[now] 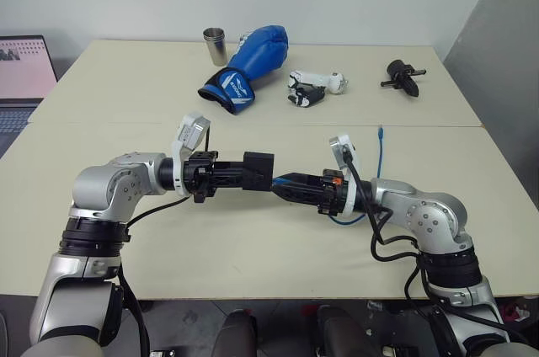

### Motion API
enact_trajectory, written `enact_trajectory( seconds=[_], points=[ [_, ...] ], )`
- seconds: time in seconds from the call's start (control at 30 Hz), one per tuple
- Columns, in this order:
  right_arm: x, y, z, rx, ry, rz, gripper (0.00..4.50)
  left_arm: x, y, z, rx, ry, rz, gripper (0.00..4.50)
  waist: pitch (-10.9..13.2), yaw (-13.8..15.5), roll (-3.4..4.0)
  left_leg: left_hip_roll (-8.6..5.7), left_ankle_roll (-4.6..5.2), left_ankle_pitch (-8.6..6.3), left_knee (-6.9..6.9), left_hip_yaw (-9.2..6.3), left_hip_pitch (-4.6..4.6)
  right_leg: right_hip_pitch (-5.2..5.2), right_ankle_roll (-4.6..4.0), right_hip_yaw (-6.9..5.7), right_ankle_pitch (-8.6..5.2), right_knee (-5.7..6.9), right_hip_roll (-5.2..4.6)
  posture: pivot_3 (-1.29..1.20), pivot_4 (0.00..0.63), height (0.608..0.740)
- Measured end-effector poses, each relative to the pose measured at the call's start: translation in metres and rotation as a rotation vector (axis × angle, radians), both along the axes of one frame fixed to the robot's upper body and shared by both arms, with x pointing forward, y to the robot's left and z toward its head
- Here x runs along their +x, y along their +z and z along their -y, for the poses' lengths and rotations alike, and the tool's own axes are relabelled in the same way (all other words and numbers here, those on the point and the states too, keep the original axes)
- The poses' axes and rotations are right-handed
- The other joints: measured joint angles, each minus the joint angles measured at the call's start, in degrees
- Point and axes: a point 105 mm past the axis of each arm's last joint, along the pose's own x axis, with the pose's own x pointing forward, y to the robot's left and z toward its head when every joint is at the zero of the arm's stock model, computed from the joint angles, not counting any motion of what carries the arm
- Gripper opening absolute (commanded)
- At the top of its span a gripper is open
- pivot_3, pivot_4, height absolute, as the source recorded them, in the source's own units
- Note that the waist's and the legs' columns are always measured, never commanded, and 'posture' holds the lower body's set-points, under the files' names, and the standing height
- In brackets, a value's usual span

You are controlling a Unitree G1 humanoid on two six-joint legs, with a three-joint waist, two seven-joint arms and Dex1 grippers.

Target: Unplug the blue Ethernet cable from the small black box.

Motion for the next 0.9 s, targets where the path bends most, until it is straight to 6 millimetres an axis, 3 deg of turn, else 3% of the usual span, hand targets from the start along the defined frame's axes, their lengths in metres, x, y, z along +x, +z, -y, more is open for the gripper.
enact_trajectory(
  seconds=[0.33,0.9],
  points=[
    [-0.0002,-0.0004,0.0004,0.002,0.004,-0.003,0.08,-0.0006,0.0004,-0.0002,-0.005,-0.006,-0.001,0.78,0.00,0.00,0.00,0.00,0.00,0.00,0.00,0.00,0.00,0.00,0.00,0.00,0.00,0.00,0.00,0.00,0.150,0.740],
    [-0.0075,-0.0007,0.0054,0.009,0.052,-0.066,0.08,-0.0052,-0.0016,0.0020,-0.006,-0.053,-0.014,0.78,0.00,0.00,0.00,0.00,0.00,0.00,0.00,0.00,0.00,0.00,0.00,0.00,0.00,0.00,0.00,0.00,0.150,0.740]
  ],
)
